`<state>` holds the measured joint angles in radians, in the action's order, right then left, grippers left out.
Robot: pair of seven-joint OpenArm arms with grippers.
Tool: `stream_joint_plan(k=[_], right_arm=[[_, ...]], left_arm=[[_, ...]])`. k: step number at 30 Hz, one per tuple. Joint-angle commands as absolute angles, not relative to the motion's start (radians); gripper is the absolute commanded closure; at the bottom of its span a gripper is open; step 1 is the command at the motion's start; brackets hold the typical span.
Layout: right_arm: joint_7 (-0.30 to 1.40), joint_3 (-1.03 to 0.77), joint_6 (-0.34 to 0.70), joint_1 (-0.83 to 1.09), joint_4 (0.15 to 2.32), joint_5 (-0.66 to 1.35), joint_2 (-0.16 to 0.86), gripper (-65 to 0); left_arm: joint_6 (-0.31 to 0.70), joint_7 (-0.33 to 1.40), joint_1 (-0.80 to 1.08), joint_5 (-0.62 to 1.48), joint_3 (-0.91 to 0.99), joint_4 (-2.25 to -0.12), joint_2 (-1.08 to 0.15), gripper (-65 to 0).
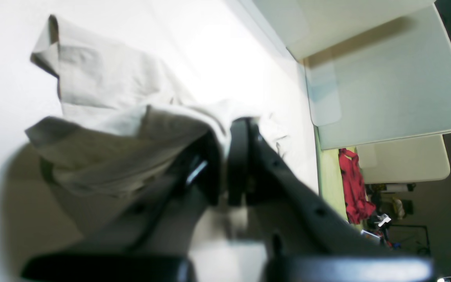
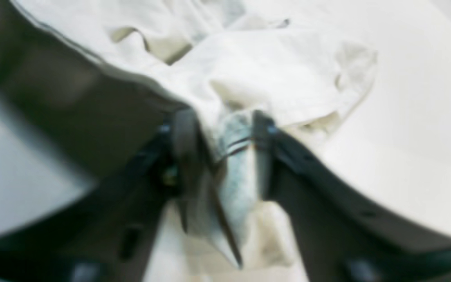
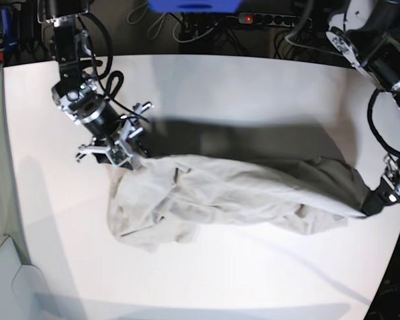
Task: Layout the t-shirt on the table in an organized manner, then fold the t-shirt properly
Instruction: 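Hold the shirt stretched between both grippers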
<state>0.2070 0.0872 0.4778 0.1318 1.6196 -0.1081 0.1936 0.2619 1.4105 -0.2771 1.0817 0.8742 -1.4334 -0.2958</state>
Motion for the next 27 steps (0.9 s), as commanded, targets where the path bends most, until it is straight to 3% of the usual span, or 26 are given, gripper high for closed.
stream_joint_plan(k=[1,3,16,27], right_arm=[[0.177,0.084,0.472,0.12,1.641,-0.093,0.199,-31.1],[0.177,0.084,0.472,0.12,1.641,-0.091,0.196,-34.0],[0.173,0.082,0.473,0.128,1.765,-0.091,0.197,-33.9],[0.176,0.081,0.473,0.136,1.732,-0.093,0.199,-33.9]], left_arm=[[0.26,1.396,-0.298,1.112,0.874,-1.451,-0.312,-0.1],[0.26,1.396,-0.298,1.112,0.875,-1.452,-0.312,-0.1],[0.26,1.396,-0.286,1.112,0.88,-1.457,-0.312,-0.1],[0.26,1.396,-0.285,1.113,0.88,-1.458,-0.314,-0.1]])
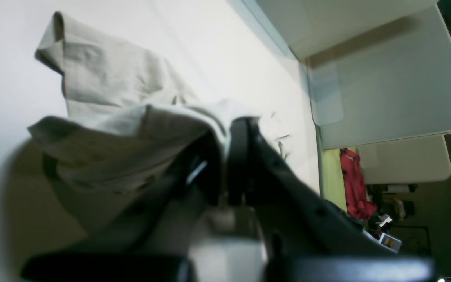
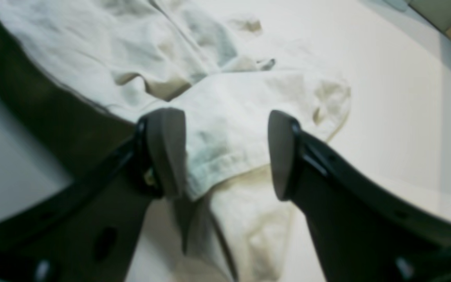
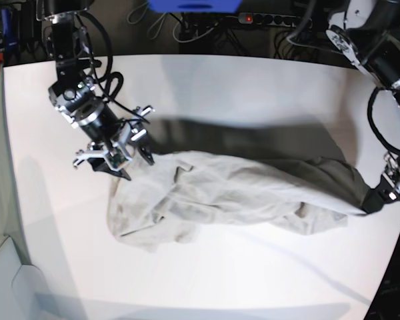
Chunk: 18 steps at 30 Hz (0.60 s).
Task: Layout the t-shirt on the table in an organized manner, then fold the t-shirt properly
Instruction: 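Hold the shirt stretched between both grippers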
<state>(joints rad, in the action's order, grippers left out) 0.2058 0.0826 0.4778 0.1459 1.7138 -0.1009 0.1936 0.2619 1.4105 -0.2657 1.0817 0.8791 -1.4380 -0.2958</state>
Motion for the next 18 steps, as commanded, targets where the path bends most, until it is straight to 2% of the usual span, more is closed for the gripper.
stream_joint_plan(k=[1,10,18], right_arm=[[0.176,0.079,0.473,0.148,1.735,-0.093,0.199,-33.9],[0.174,0.085,0.473,0.275,1.883,-0.094,0.2,-34.2],[0.171,0.087,0.473,0.254,1.787,-0.094,0.193,-34.0]], left_arm=[[0.26,1.396,-0.285,1.113,0.88,-1.458,-0.314,-0.1],[0.26,1.396,-0.285,1.113,0.88,-1.458,-0.314,-0.1],[0.26,1.396,-0.285,1.113,0.88,-1.454,-0.314,-0.1]])
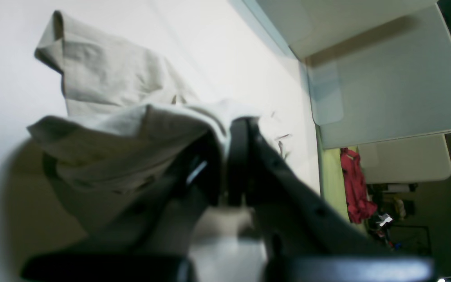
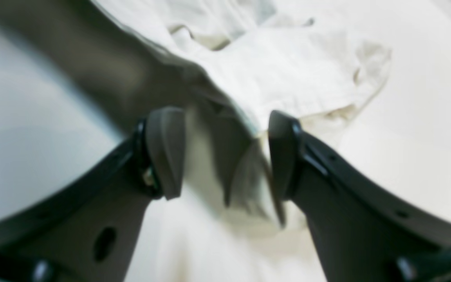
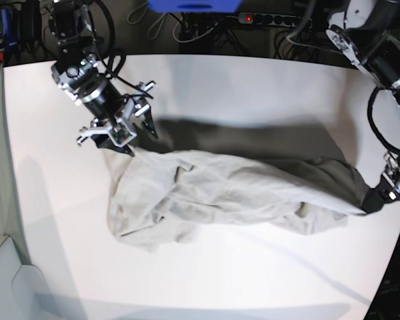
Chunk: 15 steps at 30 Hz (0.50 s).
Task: Layout the t-shirt on the table in an organized manner, then fold the t-shirt properly
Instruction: 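Hold the shirt stretched between both grippers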
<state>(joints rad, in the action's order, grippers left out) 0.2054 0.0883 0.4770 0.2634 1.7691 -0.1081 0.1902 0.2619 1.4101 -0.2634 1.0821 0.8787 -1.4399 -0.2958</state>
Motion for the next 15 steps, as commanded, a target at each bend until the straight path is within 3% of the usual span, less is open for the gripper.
stream_joint_plan(k=[1,15], right_arm=[[0.171,0.087,0.473,0.246,1.782,-0.094,0.193,-34.0],[0.176,0.102,0.473,0.217,1.765,-0.096,0.197,-33.9]], left_arm=[[0.26,1.396,-0.285,1.113,0.88,-1.455,-0.314,-0.1],[0.26,1.396,-0.285,1.113,0.88,-1.457,-0.314,-0.1]])
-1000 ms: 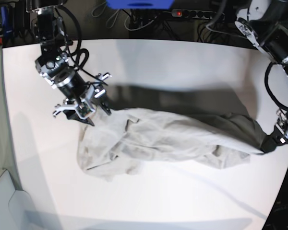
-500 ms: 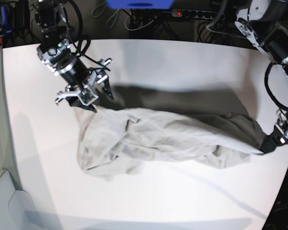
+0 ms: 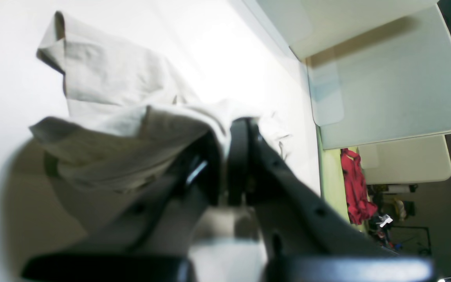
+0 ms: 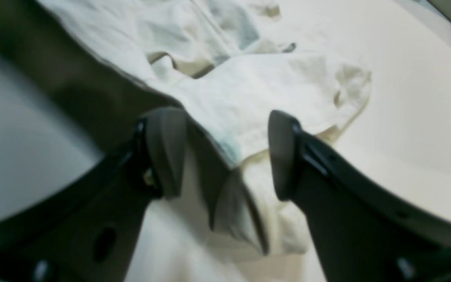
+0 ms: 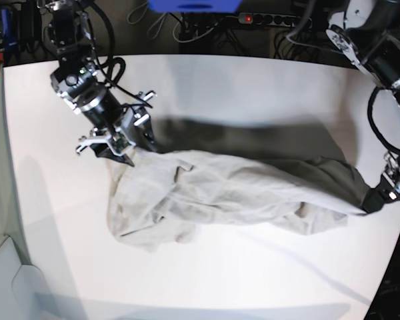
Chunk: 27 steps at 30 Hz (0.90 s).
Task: Layout the t-shirt on the table in an organized manner, then fold the t-shirt properly
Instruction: 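Hold the shirt stretched between both grippers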
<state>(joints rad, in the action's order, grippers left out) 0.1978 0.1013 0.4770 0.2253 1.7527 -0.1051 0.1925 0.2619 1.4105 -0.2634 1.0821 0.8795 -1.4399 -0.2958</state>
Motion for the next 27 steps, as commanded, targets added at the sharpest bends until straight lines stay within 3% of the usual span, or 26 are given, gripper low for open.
stream_joint_plan(k=[1,4,12,20,25,27], right_arm=[[0.173,0.116,0.473,0.217,1.75,-0.096,0.199,-33.8],[0.171,0.122,0.473,0.209,1.722,-0.096,0.199,-32.2],[0.176,0.119,0.473,0.186,1.713,-0.097,0.194,-17.3],[0.176,0.117,0.473,0.168,1.712,-0.097,0.197,-14.2],[0.177,0.114,0.473,0.145,1.675,-0.101,0.199,-0.6],[0.182,0.113,0.473,0.136,1.666,-0.127,0.199,0.0]], left_arm=[[0.26,1.396,-0.285,1.113,0.88,-1.455,-0.314,-0.1],[0.26,1.396,-0.286,1.113,0.88,-1.455,-0.312,-0.1],[0.26,1.396,-0.286,1.113,0.88,-1.452,-0.312,-0.1],[0.26,1.396,-0.289,1.11,0.88,-1.451,-0.312,-0.1],[0.26,1.396,-0.291,1.11,0.88,-1.451,-0.312,-0.1],[0.26,1.396,-0.291,1.109,0.88,-1.451,-0.312,-0.1]])
